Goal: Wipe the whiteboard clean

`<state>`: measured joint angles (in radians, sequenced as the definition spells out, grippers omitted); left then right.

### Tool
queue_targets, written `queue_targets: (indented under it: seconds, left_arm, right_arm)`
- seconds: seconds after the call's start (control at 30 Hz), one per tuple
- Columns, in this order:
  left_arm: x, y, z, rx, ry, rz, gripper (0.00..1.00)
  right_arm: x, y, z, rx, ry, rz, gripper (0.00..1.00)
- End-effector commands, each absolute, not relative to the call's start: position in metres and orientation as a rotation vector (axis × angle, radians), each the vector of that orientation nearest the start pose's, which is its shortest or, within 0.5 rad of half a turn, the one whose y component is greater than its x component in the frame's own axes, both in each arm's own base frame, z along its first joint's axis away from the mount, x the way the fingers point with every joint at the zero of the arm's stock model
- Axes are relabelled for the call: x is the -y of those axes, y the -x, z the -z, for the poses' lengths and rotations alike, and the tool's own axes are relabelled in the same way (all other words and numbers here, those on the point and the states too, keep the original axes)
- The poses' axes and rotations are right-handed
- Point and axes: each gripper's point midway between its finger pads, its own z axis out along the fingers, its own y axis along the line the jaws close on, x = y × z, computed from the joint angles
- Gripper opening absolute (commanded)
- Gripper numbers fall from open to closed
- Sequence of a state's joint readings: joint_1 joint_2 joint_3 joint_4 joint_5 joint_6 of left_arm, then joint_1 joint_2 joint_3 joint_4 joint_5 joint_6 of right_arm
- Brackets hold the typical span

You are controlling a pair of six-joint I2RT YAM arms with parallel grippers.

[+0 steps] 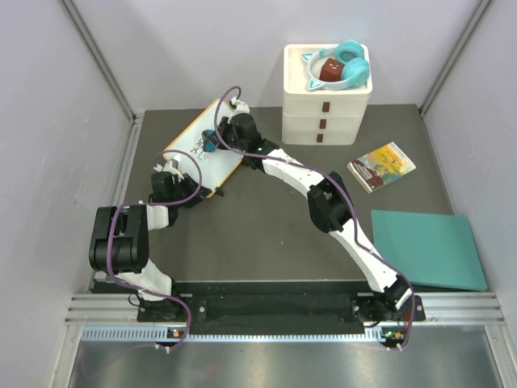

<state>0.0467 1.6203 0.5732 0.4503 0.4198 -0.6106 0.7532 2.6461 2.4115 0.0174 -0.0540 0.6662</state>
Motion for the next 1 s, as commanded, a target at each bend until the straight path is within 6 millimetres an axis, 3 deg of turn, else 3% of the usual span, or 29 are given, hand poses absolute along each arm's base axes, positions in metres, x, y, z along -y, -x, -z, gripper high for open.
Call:
queue_targets:
  seconds: [0.0,0.2,0.33,0.43,0.57,0.7,0.97]
  left_arm:
    - [0.074,-0.338,0.004,-2.365,0.531,0.686,0.00]
    - [0.074,-0.338,0.005,-2.366,0.533,0.684,0.00]
    - [0.074,-0.338,0.004,-2.365,0.534,0.685,0.00]
    - [0.074,-0.337,0.005,-2.368,0.534,0.687,0.00]
    - [0.074,-0.338,0.004,-2.367,0.532,0.686,0.00]
    - [0.075,-0.338,0.004,-2.367,0.529,0.684,0.00]
    - [0.076,-0.338,0.005,-2.371,0.523,0.673,0.00]
  right_arm:
    - [-0.473,-0.565,-0.138,-1.954,-0.040,-0.843,0.00]
    - [-0.430,-0.583,-0.109,-2.037,-0.148,-0.798,0.00]
    - [-0.423,-0.584,-0.095,-2.072,-0.157,-0.774,0.00]
    - [-0.434,-0.576,-0.095,-2.075,-0.125,-0.817,0.00]
    - [-0.465,-0.554,-0.106,-2.053,-0.020,-0.863,0.00]
    - [-0.504,-0.520,-0.114,-2.052,0.081,-0.954,0.00]
    - [-0.545,-0.470,-0.122,-2.051,0.179,-1.080,0.00]
